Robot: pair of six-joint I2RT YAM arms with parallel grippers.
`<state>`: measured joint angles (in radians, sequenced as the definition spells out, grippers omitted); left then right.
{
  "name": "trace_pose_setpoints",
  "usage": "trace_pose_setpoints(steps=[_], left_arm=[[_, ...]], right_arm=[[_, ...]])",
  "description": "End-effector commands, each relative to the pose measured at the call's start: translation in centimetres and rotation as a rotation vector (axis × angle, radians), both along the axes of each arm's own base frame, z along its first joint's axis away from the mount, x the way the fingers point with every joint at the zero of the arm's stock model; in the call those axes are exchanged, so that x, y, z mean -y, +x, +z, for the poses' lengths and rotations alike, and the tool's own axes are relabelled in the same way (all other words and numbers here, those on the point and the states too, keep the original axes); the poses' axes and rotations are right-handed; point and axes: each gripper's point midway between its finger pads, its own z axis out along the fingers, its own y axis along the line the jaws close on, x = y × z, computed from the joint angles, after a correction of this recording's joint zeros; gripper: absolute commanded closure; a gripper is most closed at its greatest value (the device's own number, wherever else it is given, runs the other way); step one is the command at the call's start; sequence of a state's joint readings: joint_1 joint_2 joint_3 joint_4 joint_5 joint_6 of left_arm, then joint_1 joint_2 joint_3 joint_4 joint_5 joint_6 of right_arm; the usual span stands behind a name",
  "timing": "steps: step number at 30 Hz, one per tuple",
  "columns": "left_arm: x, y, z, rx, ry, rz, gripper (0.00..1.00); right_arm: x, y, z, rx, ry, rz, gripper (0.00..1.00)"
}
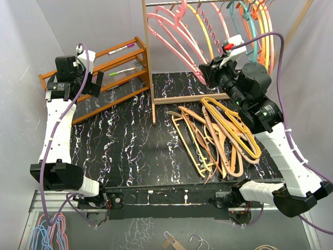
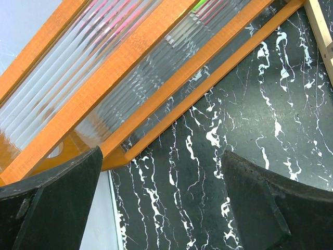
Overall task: Organize the hangers
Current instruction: Place the hanger at the clothesline, then move the hanger to the clothesline.
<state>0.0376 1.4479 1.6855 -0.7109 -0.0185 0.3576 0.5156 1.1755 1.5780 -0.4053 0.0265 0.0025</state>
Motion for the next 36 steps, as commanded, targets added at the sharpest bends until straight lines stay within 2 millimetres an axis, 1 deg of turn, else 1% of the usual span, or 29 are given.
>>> trace_pose_setpoints(steps=[1,8,13,19,24,28,32,36], left_arm=[[-0.4,-0.7,1.1,0.035,0.007,0.016,0.03],[-0.5,-0.6,0.8,0.03,0.008,0.016,0.03],[-0.4,-0.4,0.8,0.027,0.005,0.014,0.03],[-0.3,-0.3,0.6,0.023,0.003,0.011,0.03],[-0.3,-0.3,0.4,0.017,0.003,0.011,0.03],[-0.4,-0.2,0.3,0.015,0.004,0.011,0.03],[-0.3,-0.2,0.5,0.017,0.002,0.01,0.03],[-0.3,-0.2,0.5,0.016,0.005,0.009,0.03]], right_arm=[[-0.3,0.1,6.7,0.177,0.12,0.007,0.92],[-1.7,2.2,6.9,0.171,0.144,0.02,0.92],[-2.9,3.4,6.5,0.153,0.145,0.035,0.92],[-3.6,4.5,5.7,0.138,0.145,0.035,0.92],[-3.3,5.4,5.6,0.125,0.171,-0.002,0.92],[-3.5,6.1,5.4,0.103,0.182,-0.019,0.92],[-3.7,6.7,4.8,0.075,0.186,-0.029,0.92],[-3.3,7.0,3.7,0.059,0.172,-0.059,0.92]])
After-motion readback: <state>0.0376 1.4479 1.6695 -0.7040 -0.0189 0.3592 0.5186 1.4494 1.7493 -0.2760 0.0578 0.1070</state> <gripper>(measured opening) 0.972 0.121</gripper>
